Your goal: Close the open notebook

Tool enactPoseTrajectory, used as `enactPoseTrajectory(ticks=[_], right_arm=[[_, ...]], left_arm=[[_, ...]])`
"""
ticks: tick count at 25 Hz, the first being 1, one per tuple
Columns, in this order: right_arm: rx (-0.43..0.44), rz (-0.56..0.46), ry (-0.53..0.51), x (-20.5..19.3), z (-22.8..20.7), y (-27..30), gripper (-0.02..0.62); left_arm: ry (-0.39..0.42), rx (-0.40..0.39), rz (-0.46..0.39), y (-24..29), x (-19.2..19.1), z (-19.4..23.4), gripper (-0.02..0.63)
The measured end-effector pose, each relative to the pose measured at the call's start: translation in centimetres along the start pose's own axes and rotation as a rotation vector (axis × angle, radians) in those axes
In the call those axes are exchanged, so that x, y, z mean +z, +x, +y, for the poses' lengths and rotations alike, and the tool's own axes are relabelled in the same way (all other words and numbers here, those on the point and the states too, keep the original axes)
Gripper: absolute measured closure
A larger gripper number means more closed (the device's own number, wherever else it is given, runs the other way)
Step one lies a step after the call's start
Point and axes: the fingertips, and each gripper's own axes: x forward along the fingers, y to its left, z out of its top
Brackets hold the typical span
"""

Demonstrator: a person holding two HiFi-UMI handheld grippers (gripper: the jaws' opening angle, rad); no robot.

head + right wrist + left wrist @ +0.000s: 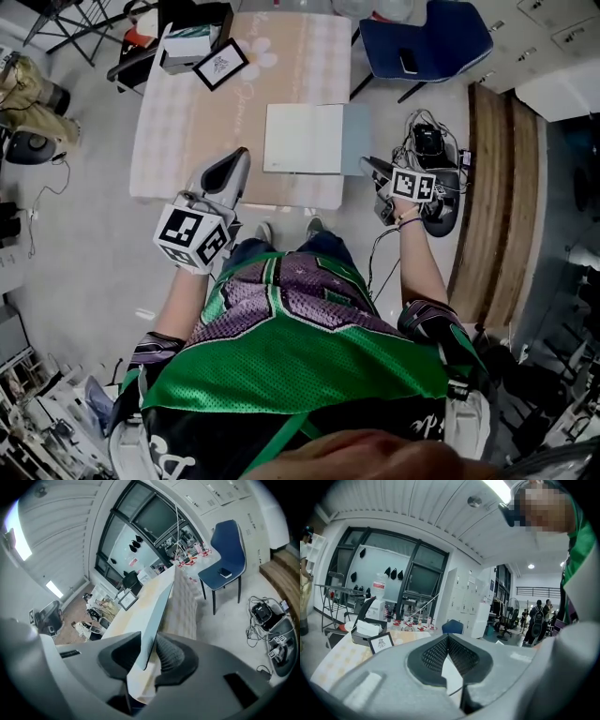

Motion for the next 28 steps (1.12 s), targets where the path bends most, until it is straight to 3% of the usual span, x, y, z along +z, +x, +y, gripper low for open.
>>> enactPoseTrajectory(ticks=[12, 20, 28], right_arm=[[0.165, 0.055, -0.141, 2.0, 8.3, 1.5, 0.506], [0.299, 0.101, -0.165, 1.7, 12.7, 4.1, 0.506], [0.347, 0.144, -0.197, 1.1, 15.8, 7.3, 0.494]], left_arm=[[-0.053, 0.046, -0.057, -1.7, 0.4, 1.7, 0.589], [-0.071, 0.089, -0.067, -3.3, 0.1, 2.8, 0.589], [-0.072, 0.139, -0.073, -5.2, 0.2, 4.3, 0.589]])
